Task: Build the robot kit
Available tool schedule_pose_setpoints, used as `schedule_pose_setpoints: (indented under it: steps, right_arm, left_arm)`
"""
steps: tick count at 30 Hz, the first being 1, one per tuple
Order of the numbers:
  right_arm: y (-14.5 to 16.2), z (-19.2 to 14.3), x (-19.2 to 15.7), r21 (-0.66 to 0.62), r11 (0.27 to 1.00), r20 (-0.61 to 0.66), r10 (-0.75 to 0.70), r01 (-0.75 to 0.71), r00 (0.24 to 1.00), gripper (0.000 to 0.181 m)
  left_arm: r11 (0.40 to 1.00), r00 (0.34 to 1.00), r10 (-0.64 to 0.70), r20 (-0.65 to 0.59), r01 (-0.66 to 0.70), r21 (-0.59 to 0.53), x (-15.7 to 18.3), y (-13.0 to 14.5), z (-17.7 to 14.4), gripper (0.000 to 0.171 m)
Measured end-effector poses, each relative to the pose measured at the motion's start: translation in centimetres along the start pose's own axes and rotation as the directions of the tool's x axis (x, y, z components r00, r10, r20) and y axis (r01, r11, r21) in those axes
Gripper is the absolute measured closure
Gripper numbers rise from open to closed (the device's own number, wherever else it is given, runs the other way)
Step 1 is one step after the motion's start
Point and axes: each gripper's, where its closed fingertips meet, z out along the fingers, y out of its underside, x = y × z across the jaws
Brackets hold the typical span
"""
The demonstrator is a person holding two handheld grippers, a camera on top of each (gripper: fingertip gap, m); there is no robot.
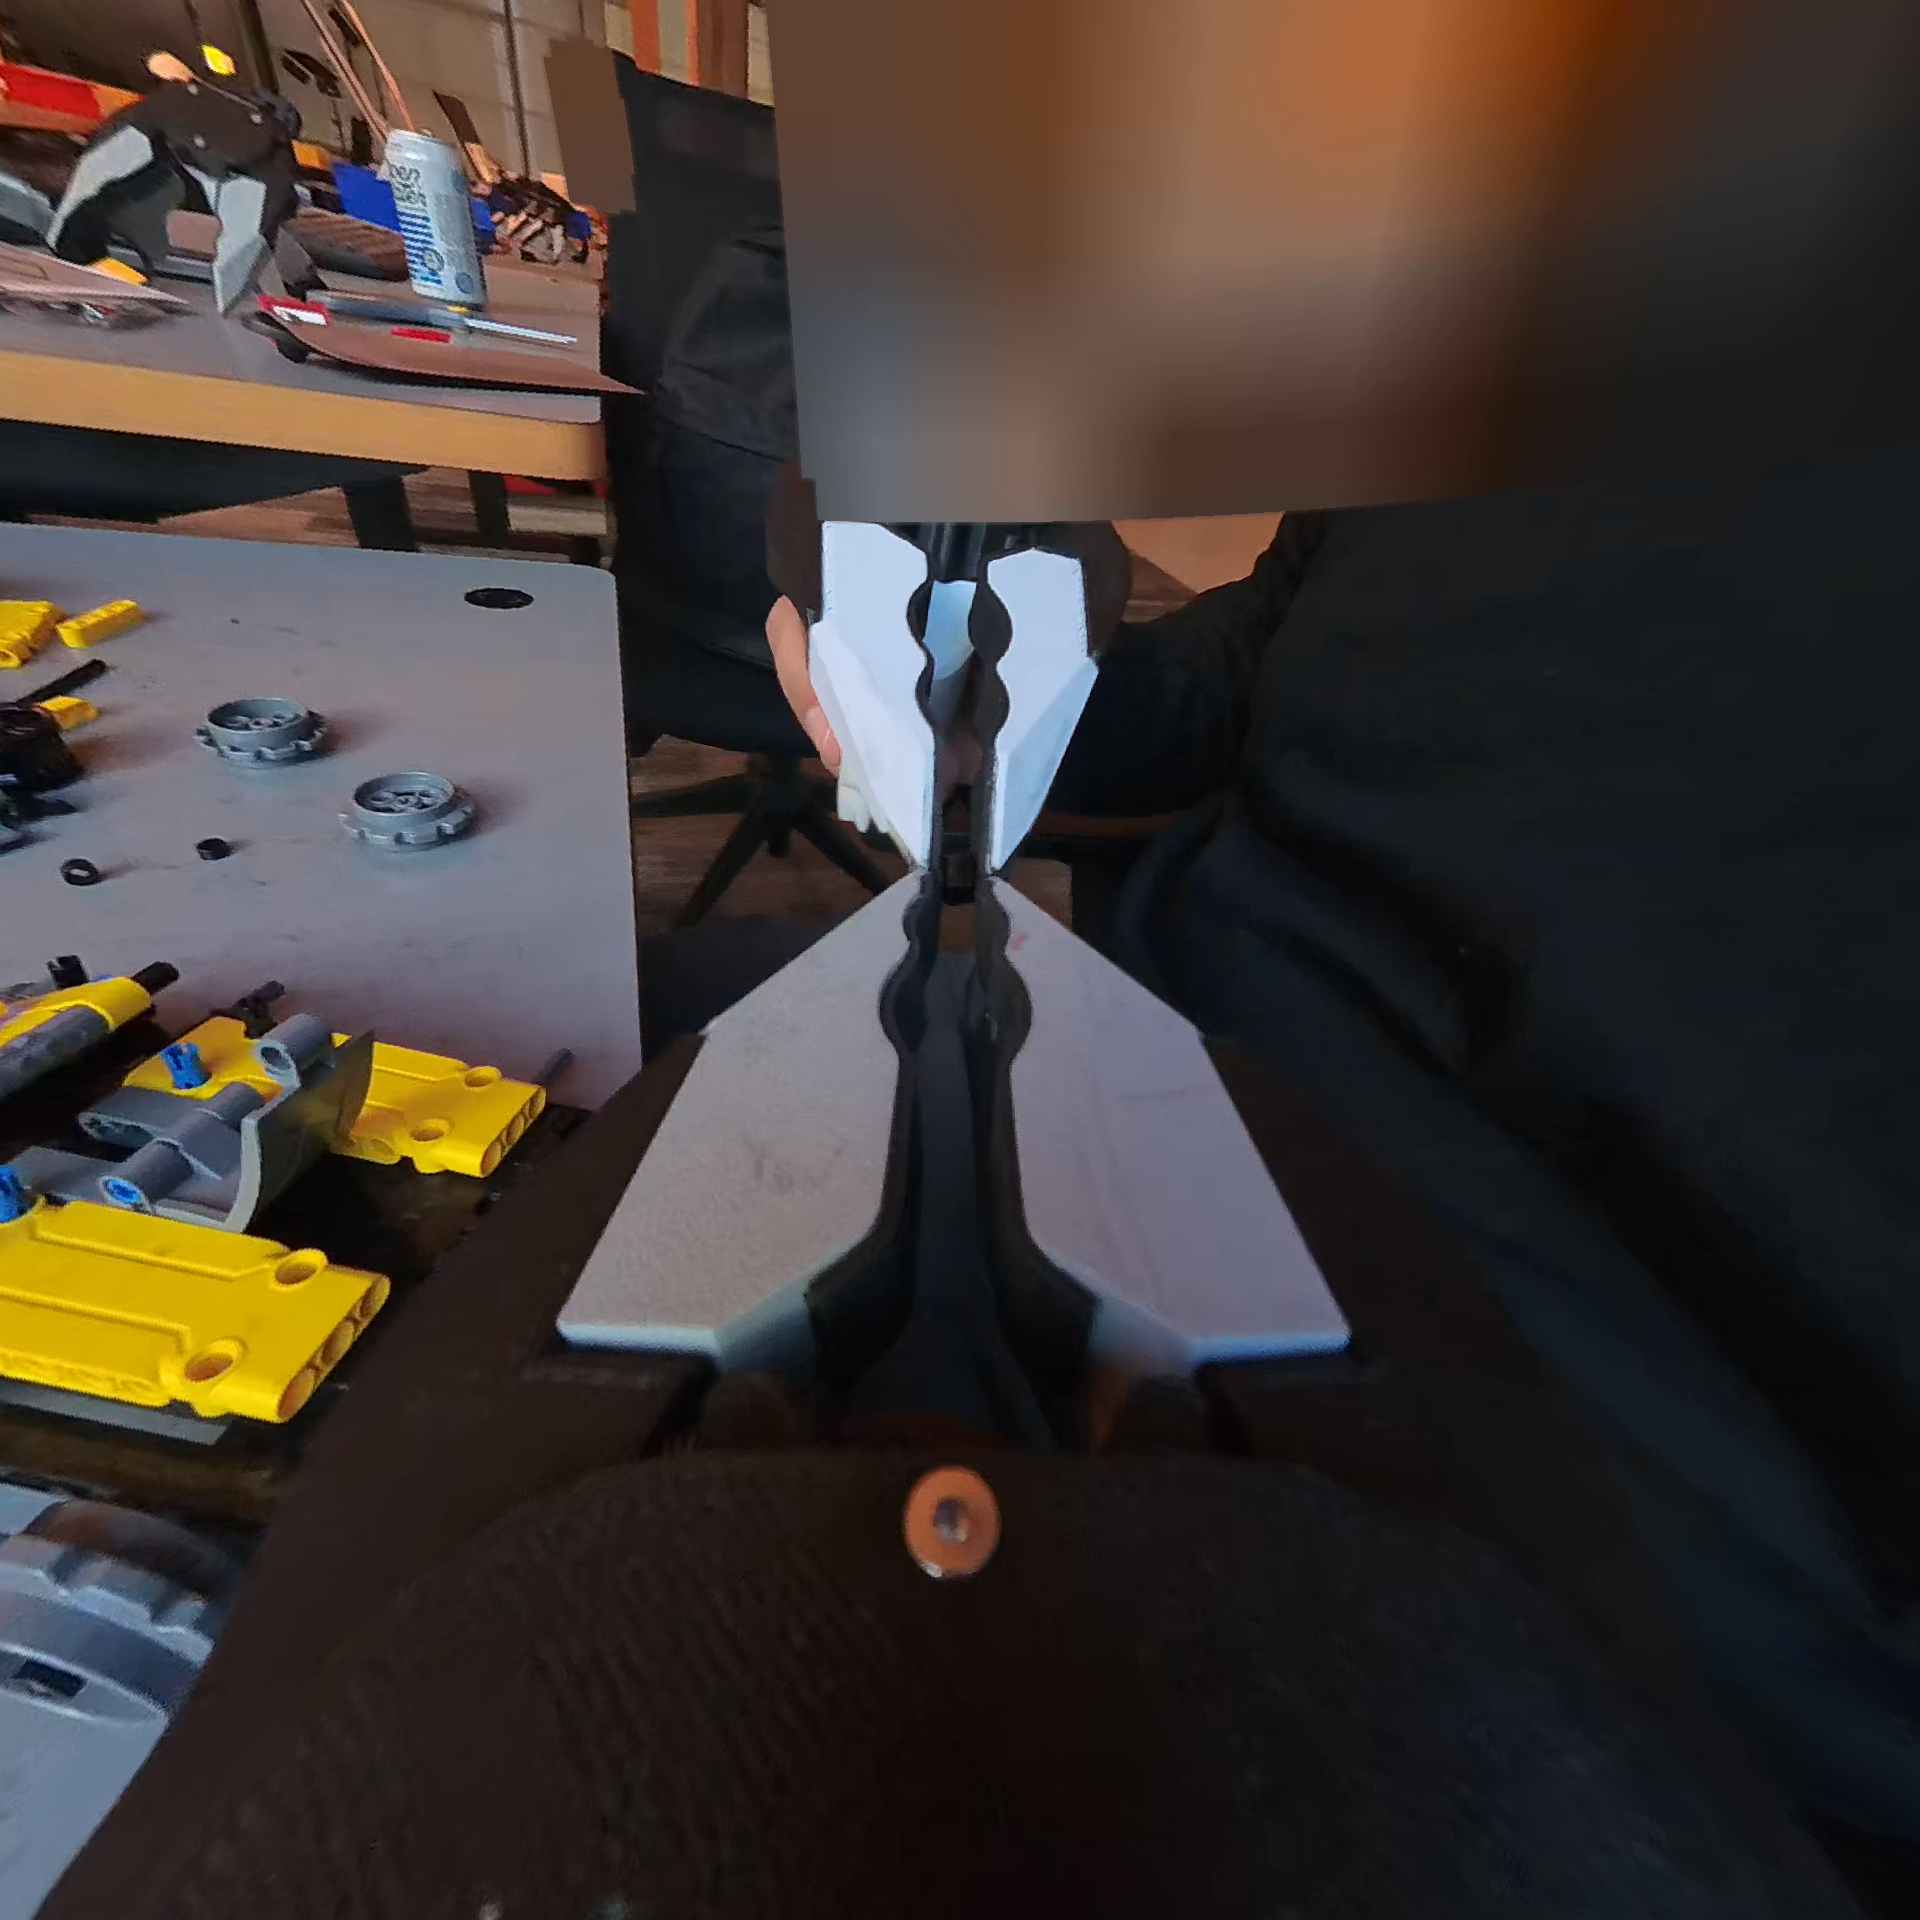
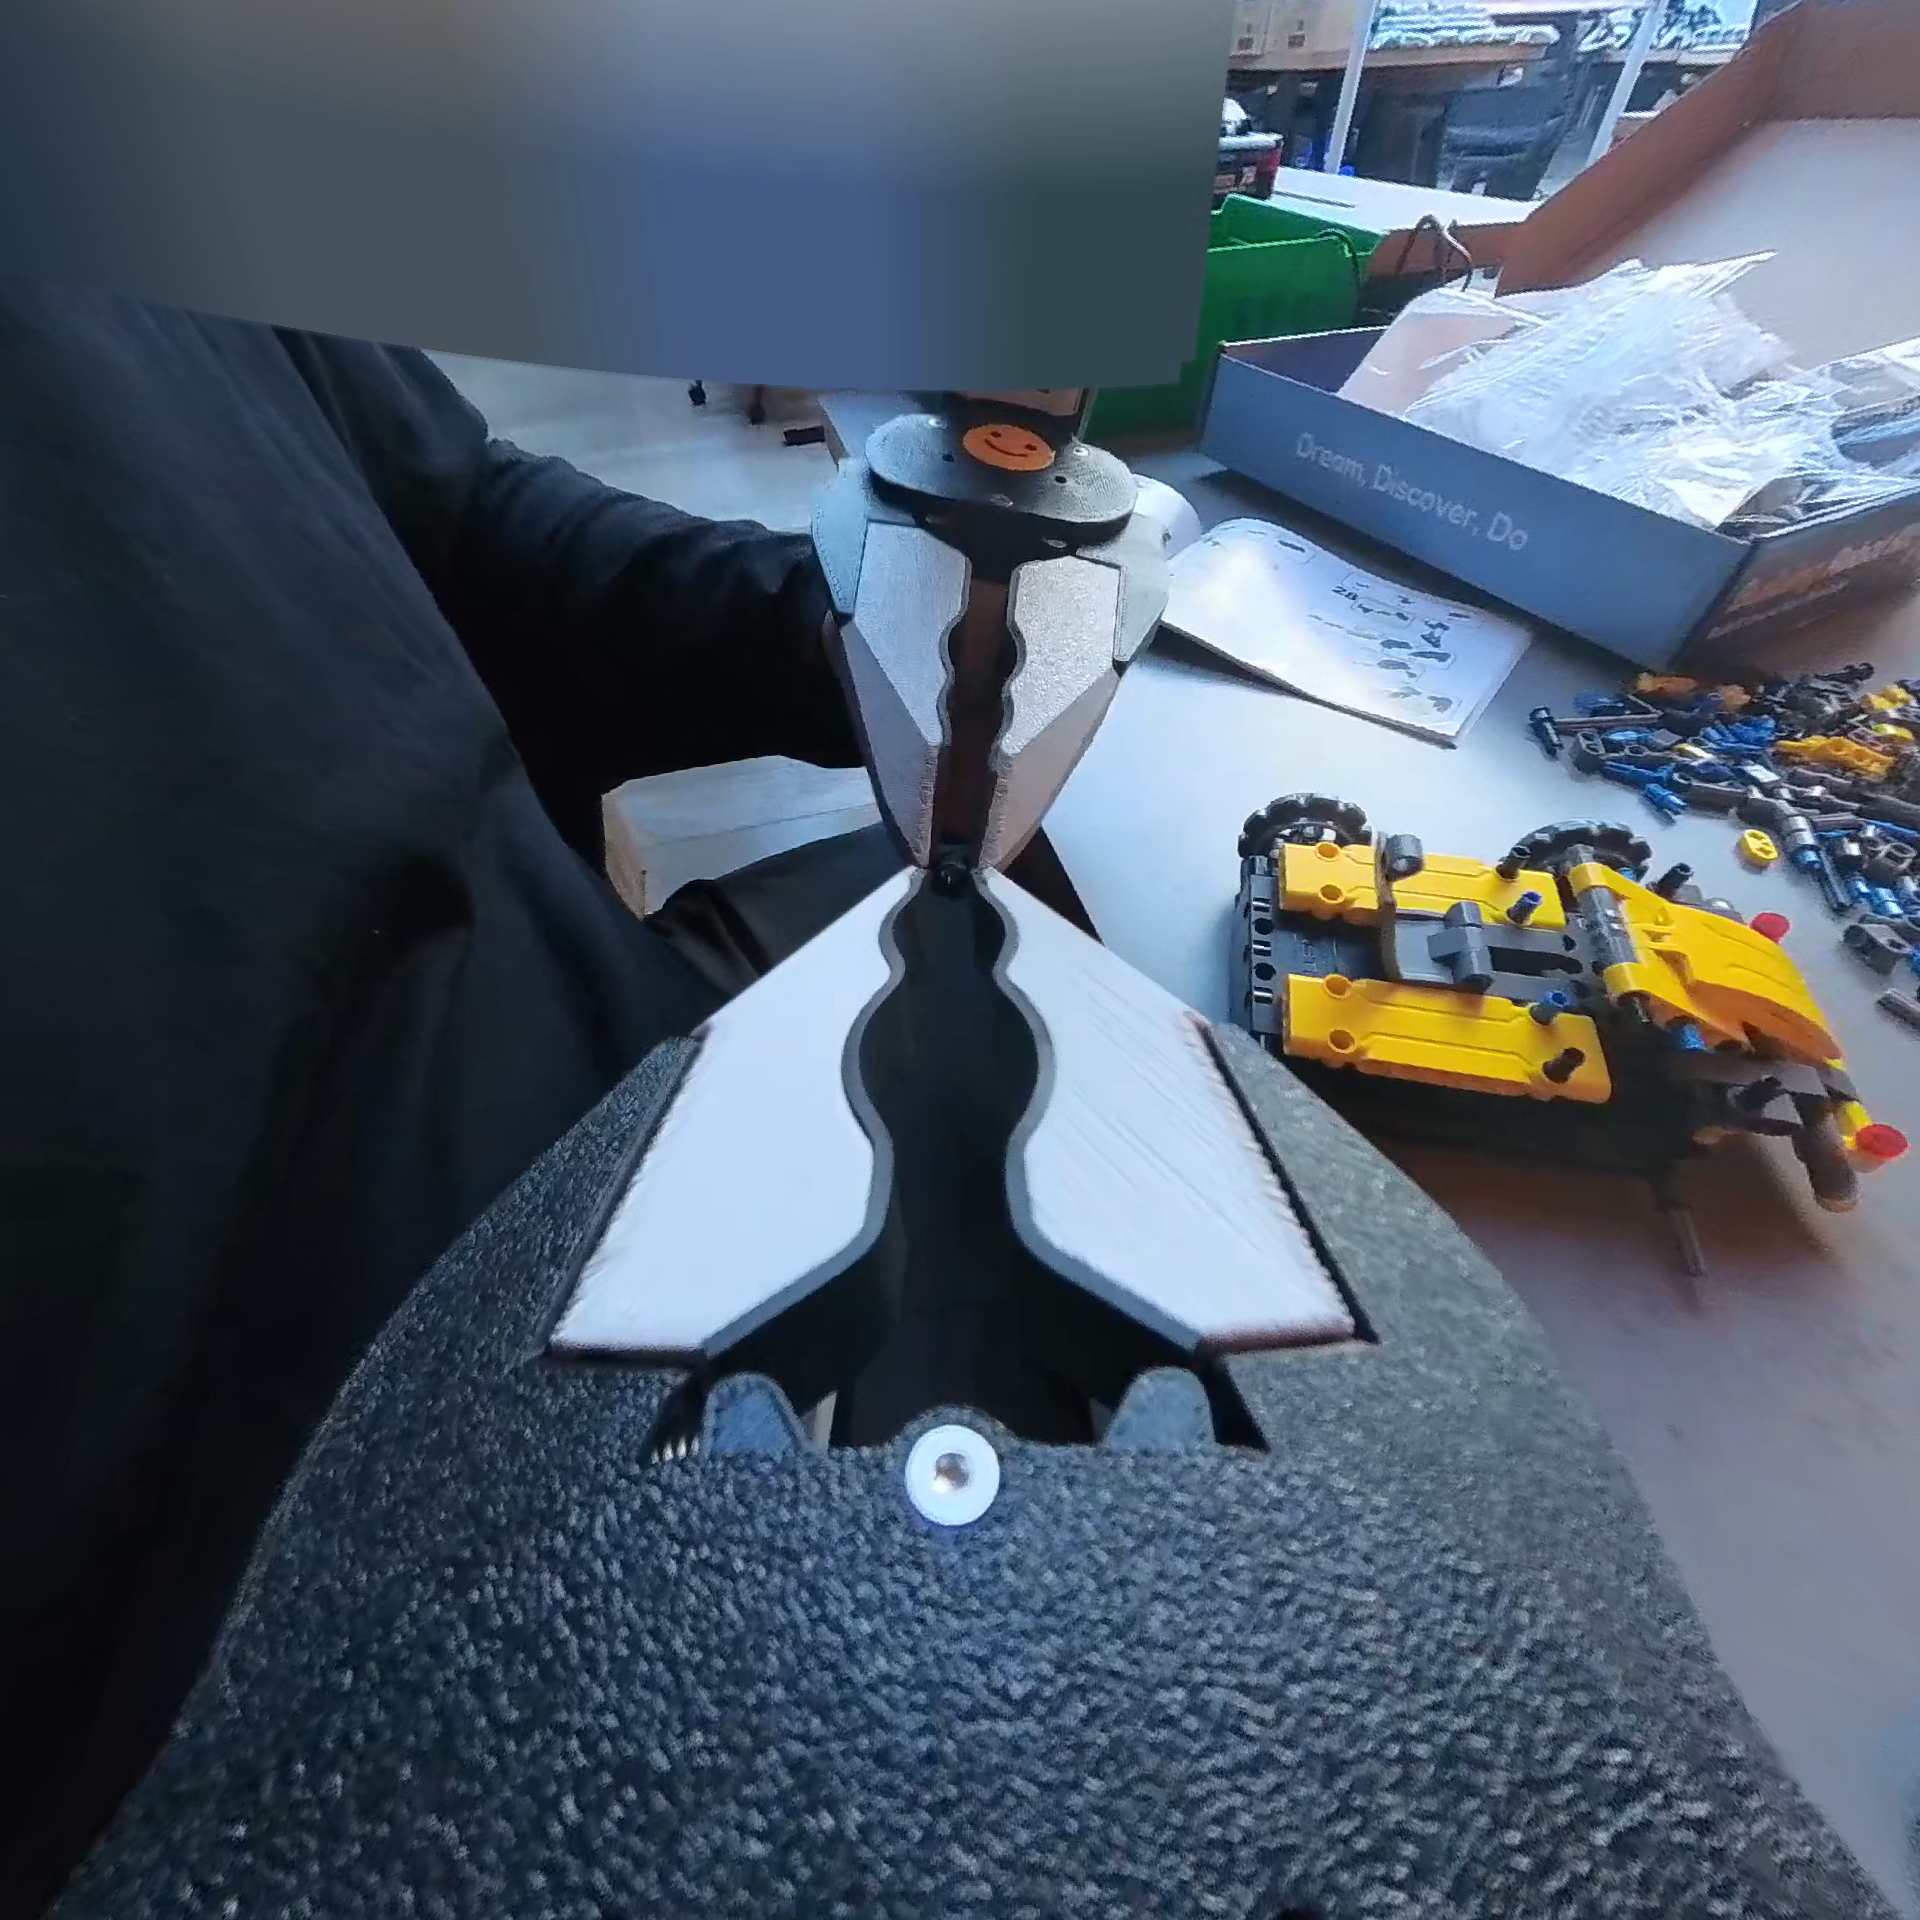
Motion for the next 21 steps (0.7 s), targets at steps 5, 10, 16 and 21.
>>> schedule_pose_setpoints:
  steps: [5,10,16,21]
  right_arm:
    - [0.4,0.0,-0.1,-0.039,0.997,-0.030,-0.071,0.069,0.997,0.174]
    - [0.8,0.1,0.2,-0.082,0.986,-0.075,-0.154,0.148,0.985,0.174]
    - [1.7,0.3,0.3,-0.174,0.955,-0.093,-0.260,0.241,0.961,0.174]
    - [1.1,0.2,0.4,-0.142,0.965,-0.103,-0.238,0.223,0.966,0.175]
  left_arm:
    - [1.000,1.000,0.008,-0.009,-0.008,-0.015,0.2,0.3,0.1,0.168]
    - [0.994,0.996,-0.085,0.005,0.085,-0.068,-0.5,1.0,0.2,0.168]
    - [0.994,0.996,-0.084,-0.005,0.084,-0.071,-0.3,1.2,0.2,0.169]
    - [0.997,0.997,-0.071,-0.004,0.071,-0.039,-0.3,0.7,0.1,0.169]
